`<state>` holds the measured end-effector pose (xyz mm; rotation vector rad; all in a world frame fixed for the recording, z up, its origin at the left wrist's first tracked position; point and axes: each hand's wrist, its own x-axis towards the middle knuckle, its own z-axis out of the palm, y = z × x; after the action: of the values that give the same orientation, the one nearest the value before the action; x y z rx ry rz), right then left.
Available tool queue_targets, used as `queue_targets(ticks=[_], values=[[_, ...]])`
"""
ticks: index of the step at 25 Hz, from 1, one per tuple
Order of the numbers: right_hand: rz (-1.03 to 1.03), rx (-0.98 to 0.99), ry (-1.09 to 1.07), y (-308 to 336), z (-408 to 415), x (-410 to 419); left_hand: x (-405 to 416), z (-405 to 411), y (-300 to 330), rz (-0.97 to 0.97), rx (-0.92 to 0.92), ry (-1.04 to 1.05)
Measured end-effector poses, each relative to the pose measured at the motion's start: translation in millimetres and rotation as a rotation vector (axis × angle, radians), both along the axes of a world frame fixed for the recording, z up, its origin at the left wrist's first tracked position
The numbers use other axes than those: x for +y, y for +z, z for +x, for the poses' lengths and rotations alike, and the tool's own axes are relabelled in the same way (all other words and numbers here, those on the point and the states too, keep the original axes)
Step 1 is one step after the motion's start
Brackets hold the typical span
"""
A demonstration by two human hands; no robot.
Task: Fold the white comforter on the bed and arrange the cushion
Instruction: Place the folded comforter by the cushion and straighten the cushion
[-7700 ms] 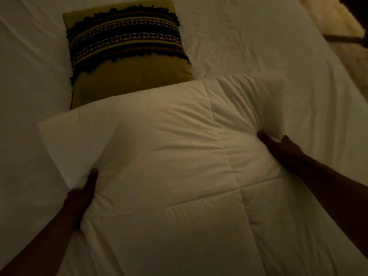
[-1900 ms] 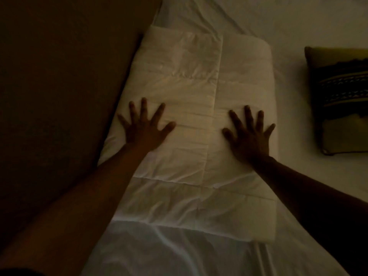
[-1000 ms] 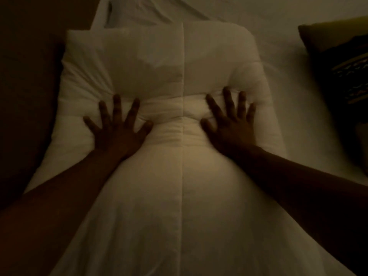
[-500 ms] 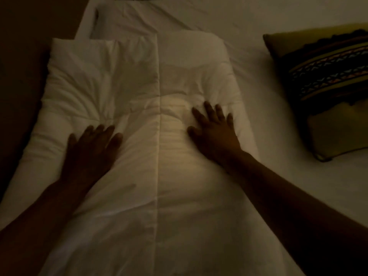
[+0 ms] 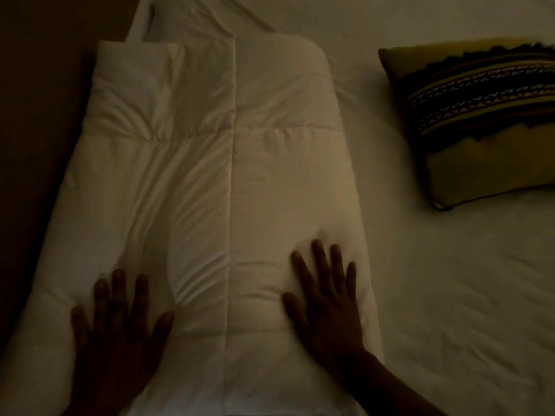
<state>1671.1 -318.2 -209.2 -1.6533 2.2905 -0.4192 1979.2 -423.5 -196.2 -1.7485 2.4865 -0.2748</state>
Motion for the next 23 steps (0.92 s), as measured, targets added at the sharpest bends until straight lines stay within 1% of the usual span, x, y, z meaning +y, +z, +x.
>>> queue_targets(ticks=[2, 4, 6, 8, 10, 11, 12, 14, 15, 16, 18, 23], values=[[-0.001, 0.005, 0.003, 1, 1, 0, 7, 1, 3, 0.017, -0.017, -0.021], [0.012, 0.003, 0.011, 7, -2, 1, 4, -3, 10, 0.013, 0.029, -0.021], [0.033, -0.005, 0.033, 11, -11, 2, -11, -16, 26, 0.005, 0.125, 0.026], [0.039, -0.006, 0.064, 15, -23, 4, -30, -39, 41, -0.059, 0.268, 0.072], [0.054, -0.006, 0.072, 16, -38, 8, -41, -72, 48, -0.115, 0.315, 0.001], [0.061, -0.011, 0.062, 16, -47, 9, -43, -92, 47, -0.128, 0.291, -0.073], [0.070, -0.022, 0.044, 16, -57, 10, -41, -114, 46, -0.096, 0.251, -0.113], [0.104, -0.028, 0.009, 14, -81, 9, -35, -155, 42, 0.032, 0.188, -0.059], [0.124, 0.002, -0.010, 13, -94, 9, -32, -174, 41, 0.065, 0.182, -0.020], [0.138, 0.052, -0.042, 12, -110, 11, -29, -194, 42, 0.082, 0.183, -0.004], [0.154, 0.139, -0.109, 10, -147, 18, -17, -237, 42, 0.090, 0.170, -0.034], [0.129, 0.188, -0.153, 12, -253, 30, 14, -331, 34, 0.156, 0.057, -0.085]])
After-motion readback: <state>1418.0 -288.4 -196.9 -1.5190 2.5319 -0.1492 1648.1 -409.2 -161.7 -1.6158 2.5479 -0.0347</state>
